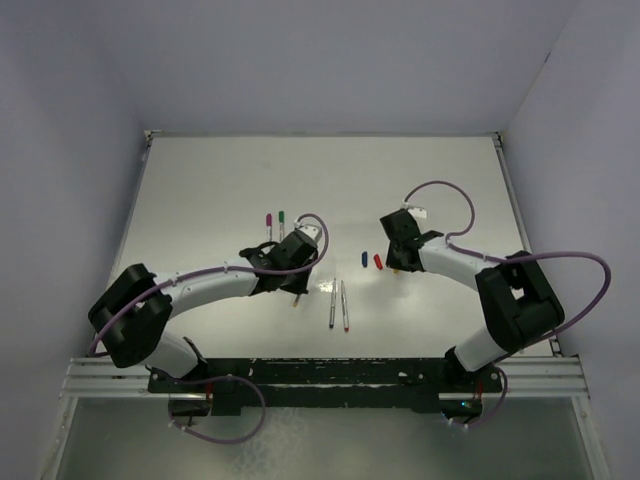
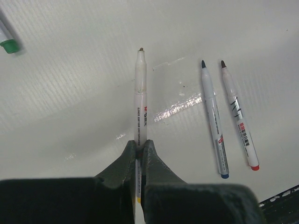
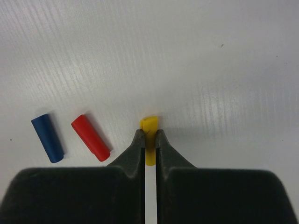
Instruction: Insert the pens into the pen caps
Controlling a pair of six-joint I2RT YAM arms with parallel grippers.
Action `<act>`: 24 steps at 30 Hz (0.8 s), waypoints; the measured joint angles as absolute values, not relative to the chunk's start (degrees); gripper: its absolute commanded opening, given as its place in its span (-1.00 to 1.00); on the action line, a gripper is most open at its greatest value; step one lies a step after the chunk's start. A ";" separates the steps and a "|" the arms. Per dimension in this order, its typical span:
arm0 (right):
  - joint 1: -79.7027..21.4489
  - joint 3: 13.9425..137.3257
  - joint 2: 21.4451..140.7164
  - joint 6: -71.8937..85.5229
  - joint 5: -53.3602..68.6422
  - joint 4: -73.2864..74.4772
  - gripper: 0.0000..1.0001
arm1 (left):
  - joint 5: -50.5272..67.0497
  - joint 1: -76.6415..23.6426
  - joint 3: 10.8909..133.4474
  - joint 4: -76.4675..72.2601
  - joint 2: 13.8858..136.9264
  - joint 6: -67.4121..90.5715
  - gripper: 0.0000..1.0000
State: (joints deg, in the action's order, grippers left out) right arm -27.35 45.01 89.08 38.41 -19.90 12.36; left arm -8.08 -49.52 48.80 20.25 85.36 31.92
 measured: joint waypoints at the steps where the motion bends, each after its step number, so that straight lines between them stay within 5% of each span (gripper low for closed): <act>1: -27.44 45.23 89.17 38.44 -20.03 12.64 -1.00 | -8.10 -49.52 48.80 20.25 85.27 31.92 -1.00; 14: -28.14 44.69 87.22 38.00 -19.66 12.95 -1.00 | -8.14 -49.43 47.35 18.57 84.16 31.86 -1.00; 24: -28.23 42.22 70.52 33.69 -17.98 0.10 -1.00 | -7.27 -49.23 44.84 12.25 79.61 31.81 -1.00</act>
